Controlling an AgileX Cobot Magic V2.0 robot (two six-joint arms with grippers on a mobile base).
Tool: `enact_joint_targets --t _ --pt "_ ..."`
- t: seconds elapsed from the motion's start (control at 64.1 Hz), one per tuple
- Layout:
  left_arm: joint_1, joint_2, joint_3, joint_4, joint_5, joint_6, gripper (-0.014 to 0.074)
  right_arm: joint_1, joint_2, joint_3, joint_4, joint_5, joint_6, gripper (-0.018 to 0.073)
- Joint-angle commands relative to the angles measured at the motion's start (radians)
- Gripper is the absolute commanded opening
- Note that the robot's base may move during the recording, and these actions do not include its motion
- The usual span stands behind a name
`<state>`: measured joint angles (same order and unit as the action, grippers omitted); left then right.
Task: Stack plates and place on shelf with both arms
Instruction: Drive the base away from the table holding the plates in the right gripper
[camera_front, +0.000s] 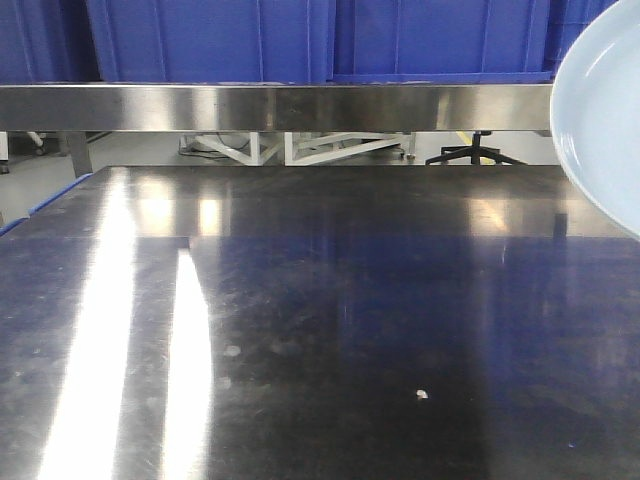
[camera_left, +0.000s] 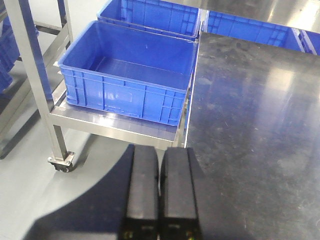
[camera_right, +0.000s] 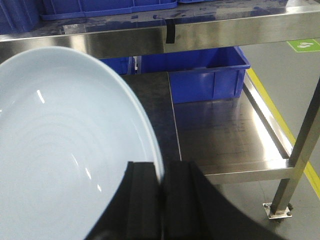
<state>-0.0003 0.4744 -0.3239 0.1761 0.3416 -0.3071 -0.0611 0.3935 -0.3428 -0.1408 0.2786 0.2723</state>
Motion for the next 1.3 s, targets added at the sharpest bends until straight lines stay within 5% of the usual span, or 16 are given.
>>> enact_joint_targets --t 0.0,1.28 --pt "0.001 0.004 -0.026 -0.001 -0.081 -0.012 0.0083 -0.007 0.002 -0.029 -0.008 -0.097 -0.005 0.0048" --pt "0.001 0.004 -0.026 -0.001 -0.081 -0.012 0.0083 -0.007 0.002 -0.029 -0.008 -0.097 -0.005 0.0048"
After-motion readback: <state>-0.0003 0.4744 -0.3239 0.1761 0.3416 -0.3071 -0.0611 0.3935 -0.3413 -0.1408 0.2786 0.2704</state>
